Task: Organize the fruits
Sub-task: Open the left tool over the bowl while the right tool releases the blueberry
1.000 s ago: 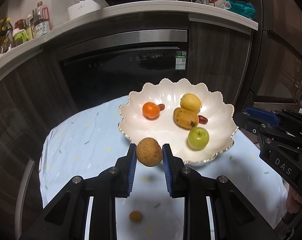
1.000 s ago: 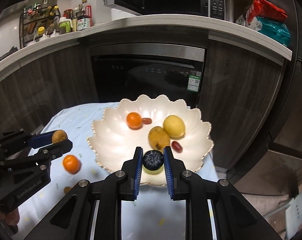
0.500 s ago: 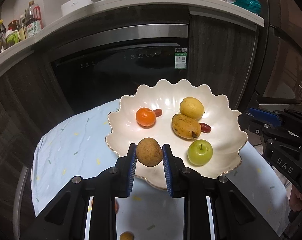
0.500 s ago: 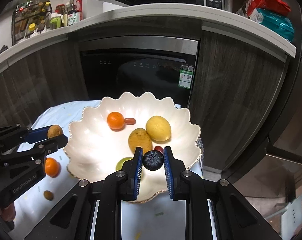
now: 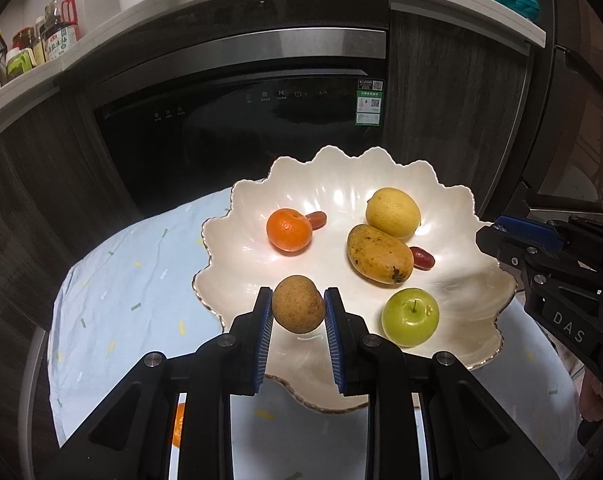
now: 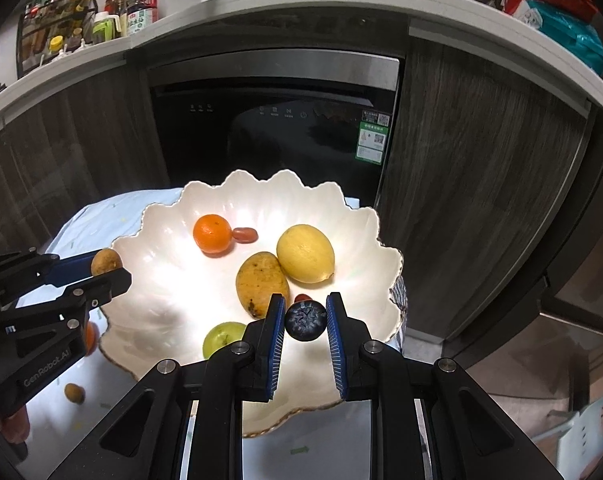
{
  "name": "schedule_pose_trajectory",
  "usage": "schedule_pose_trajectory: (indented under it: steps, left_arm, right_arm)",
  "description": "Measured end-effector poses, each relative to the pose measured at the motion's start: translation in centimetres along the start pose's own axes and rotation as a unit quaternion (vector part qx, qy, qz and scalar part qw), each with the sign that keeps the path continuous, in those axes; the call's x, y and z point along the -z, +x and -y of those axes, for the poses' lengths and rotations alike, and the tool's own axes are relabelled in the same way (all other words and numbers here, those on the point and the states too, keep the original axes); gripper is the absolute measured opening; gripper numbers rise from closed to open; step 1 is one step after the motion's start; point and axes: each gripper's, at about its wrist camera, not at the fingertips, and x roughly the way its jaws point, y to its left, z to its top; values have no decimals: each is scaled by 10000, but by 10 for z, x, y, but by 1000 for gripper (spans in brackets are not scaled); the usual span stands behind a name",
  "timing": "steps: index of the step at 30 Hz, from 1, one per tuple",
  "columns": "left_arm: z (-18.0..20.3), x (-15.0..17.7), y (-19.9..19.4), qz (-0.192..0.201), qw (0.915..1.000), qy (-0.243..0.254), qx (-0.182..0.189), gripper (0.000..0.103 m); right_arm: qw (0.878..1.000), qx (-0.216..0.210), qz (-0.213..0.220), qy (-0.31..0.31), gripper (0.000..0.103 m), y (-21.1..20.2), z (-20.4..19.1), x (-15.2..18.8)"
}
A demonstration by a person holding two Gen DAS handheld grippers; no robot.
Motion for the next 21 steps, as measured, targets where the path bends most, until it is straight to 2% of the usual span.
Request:
schedule_pose_trajectory:
  steps: [12,14,16,19,21]
  left_arm:
    - [4,-1,10,-152,9999,-13,-36,28]
    - [5,-1,10,-152,9999,7,-45,34]
    - [6,-1,8,-126,9999,20,-73,40]
    - [6,-2,6,-112,9999,36,-95,42]
    - [7,-1,4,-110,9999,58,-101,50]
  right_arm:
    - [9997,-115,-203,89,24,16,9,-1]
    - [9997,-138,-191,97,32,15,10,-1]
    - [9998,-94,-140,105,46,13,11,-1]
    - [9999,-53,-79,126,50,9,11,0]
    - [9999,-53,-72,143,54,7,12,0]
